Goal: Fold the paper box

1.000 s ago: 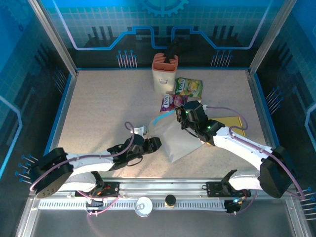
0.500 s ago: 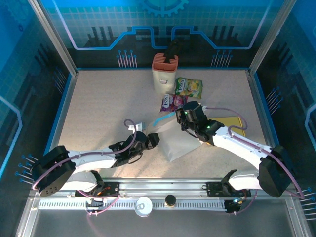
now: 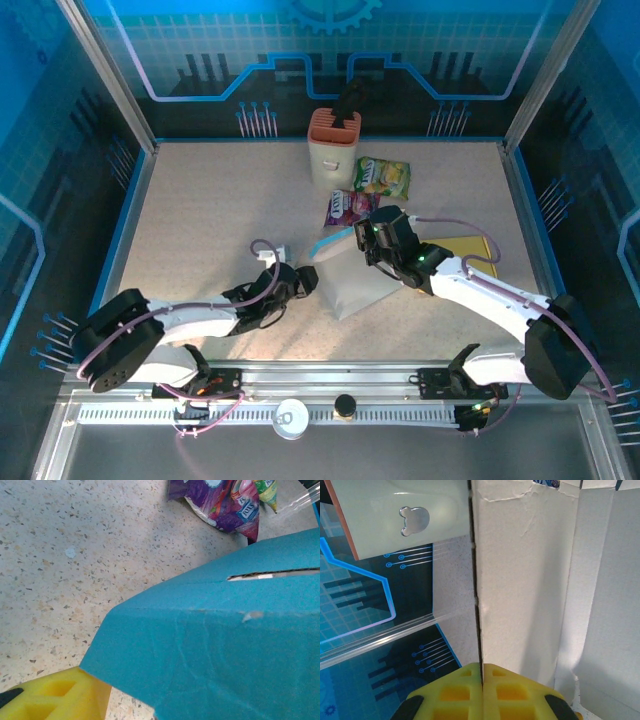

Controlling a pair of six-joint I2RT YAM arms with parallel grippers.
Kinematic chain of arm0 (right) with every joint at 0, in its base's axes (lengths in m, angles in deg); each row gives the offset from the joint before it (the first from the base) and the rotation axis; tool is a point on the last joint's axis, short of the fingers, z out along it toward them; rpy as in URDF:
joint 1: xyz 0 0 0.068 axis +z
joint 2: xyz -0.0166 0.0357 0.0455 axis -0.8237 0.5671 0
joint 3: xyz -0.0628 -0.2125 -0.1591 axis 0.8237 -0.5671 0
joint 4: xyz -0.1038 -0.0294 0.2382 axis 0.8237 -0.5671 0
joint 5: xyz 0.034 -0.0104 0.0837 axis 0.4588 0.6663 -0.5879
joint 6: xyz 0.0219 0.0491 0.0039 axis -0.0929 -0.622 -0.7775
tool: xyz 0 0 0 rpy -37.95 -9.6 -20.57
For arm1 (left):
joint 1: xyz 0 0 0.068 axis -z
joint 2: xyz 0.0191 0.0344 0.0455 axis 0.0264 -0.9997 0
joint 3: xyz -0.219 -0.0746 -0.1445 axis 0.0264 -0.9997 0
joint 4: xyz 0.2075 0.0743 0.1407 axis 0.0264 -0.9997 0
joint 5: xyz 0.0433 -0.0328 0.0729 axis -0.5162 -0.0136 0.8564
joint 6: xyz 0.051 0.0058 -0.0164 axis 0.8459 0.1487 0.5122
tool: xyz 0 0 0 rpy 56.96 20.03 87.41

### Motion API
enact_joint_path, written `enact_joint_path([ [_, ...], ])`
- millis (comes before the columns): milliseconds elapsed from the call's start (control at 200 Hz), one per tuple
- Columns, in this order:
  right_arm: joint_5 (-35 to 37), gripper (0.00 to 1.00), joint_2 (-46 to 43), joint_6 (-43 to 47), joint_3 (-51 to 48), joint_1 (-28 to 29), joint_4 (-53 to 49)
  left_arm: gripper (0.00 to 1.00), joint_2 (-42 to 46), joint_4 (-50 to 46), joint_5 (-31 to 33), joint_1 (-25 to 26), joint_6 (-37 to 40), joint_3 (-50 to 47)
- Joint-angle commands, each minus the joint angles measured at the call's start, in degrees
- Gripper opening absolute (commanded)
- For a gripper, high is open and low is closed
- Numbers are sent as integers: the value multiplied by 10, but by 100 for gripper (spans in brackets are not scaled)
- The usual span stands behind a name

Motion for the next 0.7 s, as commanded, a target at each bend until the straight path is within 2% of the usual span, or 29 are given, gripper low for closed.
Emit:
enact_joint_path([
  [0,8,0,-3,-9,6,8,-14,54,-24,64,-3,-4,35,-7],
  [100,9,0,-3,-8,5,9,-14,48,-46,123,-3,-4,45,-14],
  [265,7,0,-2,-10,1,9,-14,30,-67,203,-14,-4,52,-21],
  [355,6,0,-2,-11,-2,8,-12,27,-65,228,-22,-3,66,-22],
  [455,7,0,0,-11,-4,8,-11,28,-58,255,-38,-3,82,-28],
  [530,8,0,2,-10,-7,6,-11,33,-52,257,-55,-4,89,-26],
  [695,-1,0,12,-6,-12,-2,5,49,-1,148,-37,1,63,-34],
])
